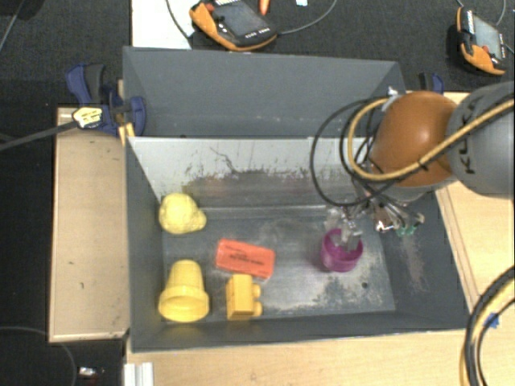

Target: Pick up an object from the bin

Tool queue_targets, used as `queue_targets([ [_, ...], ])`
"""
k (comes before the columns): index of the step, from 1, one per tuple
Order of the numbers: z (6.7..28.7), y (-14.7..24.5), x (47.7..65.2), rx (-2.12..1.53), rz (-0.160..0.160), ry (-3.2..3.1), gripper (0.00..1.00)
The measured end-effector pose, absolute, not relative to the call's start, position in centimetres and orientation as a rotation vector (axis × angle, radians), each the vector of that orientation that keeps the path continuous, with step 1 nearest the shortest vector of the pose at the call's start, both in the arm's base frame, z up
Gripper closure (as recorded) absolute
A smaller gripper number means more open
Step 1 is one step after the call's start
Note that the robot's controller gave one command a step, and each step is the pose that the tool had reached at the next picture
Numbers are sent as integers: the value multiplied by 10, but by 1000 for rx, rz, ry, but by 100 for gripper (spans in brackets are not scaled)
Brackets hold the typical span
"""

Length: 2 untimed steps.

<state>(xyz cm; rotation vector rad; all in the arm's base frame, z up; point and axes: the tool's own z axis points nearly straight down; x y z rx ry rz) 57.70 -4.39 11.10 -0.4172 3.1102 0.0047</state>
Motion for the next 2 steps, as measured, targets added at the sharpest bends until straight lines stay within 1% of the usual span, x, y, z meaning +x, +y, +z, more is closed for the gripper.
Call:
queue_targets([
  [1, 143, -39, 562, -1026, 2, 2960, 100],
  [2, 208, -45, 573, -539, 1, 3079, 100],
])
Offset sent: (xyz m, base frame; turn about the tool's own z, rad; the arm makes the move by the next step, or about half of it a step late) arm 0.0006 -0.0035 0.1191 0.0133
